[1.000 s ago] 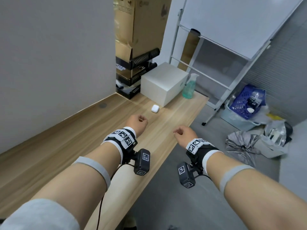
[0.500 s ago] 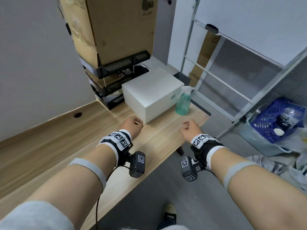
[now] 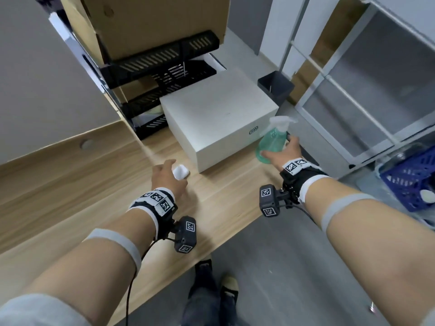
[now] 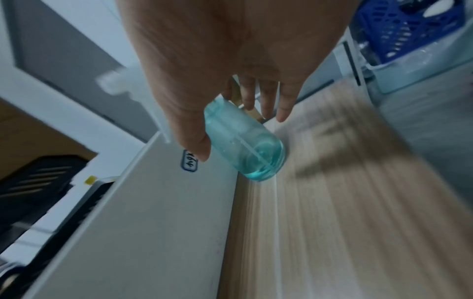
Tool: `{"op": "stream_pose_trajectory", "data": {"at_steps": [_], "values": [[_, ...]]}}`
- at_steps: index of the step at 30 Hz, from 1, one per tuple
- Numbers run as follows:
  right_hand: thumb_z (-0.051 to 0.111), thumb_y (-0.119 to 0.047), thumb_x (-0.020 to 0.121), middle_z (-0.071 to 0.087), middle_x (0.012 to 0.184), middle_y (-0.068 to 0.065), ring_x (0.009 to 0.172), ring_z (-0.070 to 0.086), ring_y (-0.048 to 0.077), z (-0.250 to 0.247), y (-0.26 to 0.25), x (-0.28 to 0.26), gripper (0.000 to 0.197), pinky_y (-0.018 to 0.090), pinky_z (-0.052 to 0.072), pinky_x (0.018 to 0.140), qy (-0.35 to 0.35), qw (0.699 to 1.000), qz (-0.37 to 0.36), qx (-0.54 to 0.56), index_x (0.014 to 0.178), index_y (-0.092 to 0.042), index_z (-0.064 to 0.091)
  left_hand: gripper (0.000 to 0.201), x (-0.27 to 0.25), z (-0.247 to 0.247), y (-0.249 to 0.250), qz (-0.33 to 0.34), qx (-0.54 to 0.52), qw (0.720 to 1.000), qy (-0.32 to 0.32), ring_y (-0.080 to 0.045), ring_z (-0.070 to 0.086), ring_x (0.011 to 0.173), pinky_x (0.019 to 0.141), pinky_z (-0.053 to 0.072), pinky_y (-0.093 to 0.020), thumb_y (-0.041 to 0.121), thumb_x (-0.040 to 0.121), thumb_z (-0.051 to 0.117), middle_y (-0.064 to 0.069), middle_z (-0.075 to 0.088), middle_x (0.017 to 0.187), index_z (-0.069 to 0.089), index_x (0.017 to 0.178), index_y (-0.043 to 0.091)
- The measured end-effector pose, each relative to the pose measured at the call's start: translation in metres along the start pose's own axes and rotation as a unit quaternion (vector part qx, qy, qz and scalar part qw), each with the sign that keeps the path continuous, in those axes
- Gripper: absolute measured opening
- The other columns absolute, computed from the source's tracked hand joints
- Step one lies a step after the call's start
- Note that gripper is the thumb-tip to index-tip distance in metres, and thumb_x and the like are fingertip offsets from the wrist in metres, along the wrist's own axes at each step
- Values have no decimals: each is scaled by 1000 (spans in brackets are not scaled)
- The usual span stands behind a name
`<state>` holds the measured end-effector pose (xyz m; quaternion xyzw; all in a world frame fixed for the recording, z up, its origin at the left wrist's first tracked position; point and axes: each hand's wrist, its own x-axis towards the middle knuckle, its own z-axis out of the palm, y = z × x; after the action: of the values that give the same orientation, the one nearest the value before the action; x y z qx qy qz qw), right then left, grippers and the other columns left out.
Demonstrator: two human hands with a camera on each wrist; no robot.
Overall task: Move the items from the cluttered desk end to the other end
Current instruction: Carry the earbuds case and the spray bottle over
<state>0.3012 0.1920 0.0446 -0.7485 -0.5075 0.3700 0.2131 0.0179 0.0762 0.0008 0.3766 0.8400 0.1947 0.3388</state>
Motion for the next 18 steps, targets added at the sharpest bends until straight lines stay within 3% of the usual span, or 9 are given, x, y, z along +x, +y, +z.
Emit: {"op": "stream_pose_trajectory", "data": {"at_steps": [4, 7, 10, 13, 15, 18], "values": [[90, -36, 64, 49, 139, 11, 128, 50, 29, 23, 8, 22, 101, 41, 40, 111, 20, 999, 14, 42, 143, -15, 31, 74, 25, 13, -8, -16, 15, 1000, 11, -32, 43, 132, 109, 41, -43, 19, 83, 69, -11, 32, 146, 36, 147, 33], [87, -34, 70, 52, 138, 9, 128, 51, 27, 33, 13, 32, 92, 31, 38, 105, 38, 998, 13, 57, 142, -15, 34, 63, 36, 18, -12, 1, 53, 998, 29, -32, 37, 132, 105, 39, -43, 31, 84, 72, -12, 40, 140, 44, 141, 32], [82, -30, 76, 59, 124, 2, 118, 57, 24, 37, 15, 31, 71, 24, 36, 94, 46, 997, 15, 61, 134, -17, 43, 41, 42, 22, -11, 20, 62, 998, 17, -31, 40, 124, 102, 39, -39, 31, 85, 72, -9, 48, 129, 58, 123, 31], [82, -32, 76, 57, 106, -10, 102, 58, 17, 42, 14, 17, 58, 22, 37, 90, 53, 996, -16, 66, 122, -21, 50, 34, 39, 24, -9, 11, 56, 998, -4, -33, 48, 117, 96, 46, -40, 30, 83, 73, -9, 52, 121, 59, 113, 30], [83, -30, 77, 54, 103, -12, 97, 53, 11, 46, 11, 1, 54, 21, 36, 91, 31, 996, -29, 82, 119, -27, 49, 31, 32, 22, -11, -2, 26, 1000, -8, -34, 56, 107, 89, 50, -40, 26, 83, 72, -12, 55, 115, 57, 110, 28], [85, -28, 73, 61, 105, -10, 98, 59, 14, 51, 8, -27, 53, 23, 42, 91, -18, 993, -62, 95, 110, -32, 48, 32, 11, 14, -18, -17, -23, 1000, 5, -33, 59, 98, 83, 51, -36, 22, 85, 69, -11, 60, 110, 52, 113, 24]]}}
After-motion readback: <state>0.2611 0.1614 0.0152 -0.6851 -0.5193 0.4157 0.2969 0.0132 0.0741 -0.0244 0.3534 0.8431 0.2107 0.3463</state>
